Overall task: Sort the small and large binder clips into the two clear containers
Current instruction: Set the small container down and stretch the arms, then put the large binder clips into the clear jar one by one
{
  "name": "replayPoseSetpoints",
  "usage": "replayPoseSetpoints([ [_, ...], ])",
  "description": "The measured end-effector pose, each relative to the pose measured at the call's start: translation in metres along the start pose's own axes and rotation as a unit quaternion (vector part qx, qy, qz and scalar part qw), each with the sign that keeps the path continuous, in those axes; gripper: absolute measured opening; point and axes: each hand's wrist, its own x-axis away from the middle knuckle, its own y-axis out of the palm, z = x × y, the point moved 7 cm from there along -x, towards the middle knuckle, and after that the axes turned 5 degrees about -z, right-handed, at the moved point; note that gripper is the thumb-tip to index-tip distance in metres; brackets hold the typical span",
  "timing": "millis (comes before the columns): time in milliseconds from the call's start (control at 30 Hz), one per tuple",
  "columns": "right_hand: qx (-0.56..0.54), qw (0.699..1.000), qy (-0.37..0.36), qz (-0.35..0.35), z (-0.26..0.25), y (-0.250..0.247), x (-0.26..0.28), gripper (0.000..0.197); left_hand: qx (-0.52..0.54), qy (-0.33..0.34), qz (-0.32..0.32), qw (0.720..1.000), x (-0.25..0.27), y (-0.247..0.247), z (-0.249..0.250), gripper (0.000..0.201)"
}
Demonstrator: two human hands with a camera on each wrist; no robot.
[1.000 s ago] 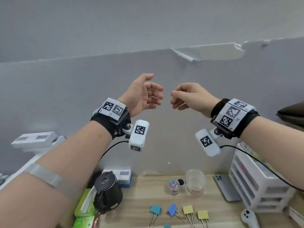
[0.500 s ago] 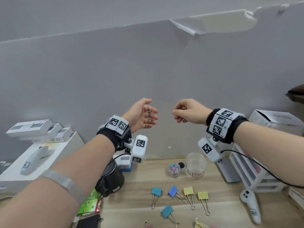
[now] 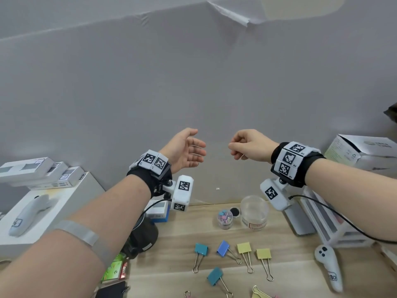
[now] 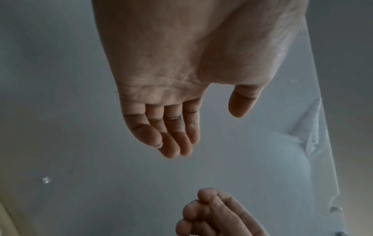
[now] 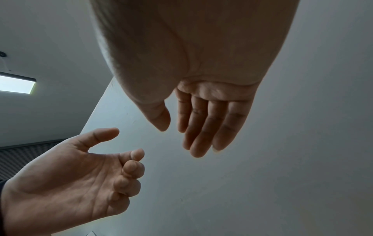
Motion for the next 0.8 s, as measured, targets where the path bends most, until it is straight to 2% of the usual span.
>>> replayPoseSetpoints([
  [233,-0.026,0.998,0.052,0.0,0.075,-0.009,-0.017,0.008,-0.009,-0.047,-0.019,0.999,-0.054,0.036,-0.024,0.044],
  [333,-0.035,0.995,0.097,0.002,0.134,-0.009,-0.02,0.007,-0.014,-0.088,-0.035,0.995,-0.088,0.062,-0.055,0.044],
  [500,-0.032,0.981,0.191,0.008,0.249,-0.001,-0.02,0.007,-0.014,-0.178,-0.045,0.983,-0.142,0.104,-0.135,0.042],
  [600,-0.006,0.971,0.239,0.001,0.307,0.015,-0.018,0.019,-0.017,-0.232,-0.013,0.972,-0.161,0.113,-0.191,0.043],
  [700,0.021,0.961,0.276,-0.019,0.341,0.034,-0.014,0.044,-0.024,-0.272,0.013,0.962,-0.17,0.116,-0.238,0.041],
  [800,0.031,0.955,0.292,-0.043,0.36,0.051,-0.016,0.057,-0.018,-0.309,0.025,0.951,-0.172,0.118,-0.265,0.033],
])
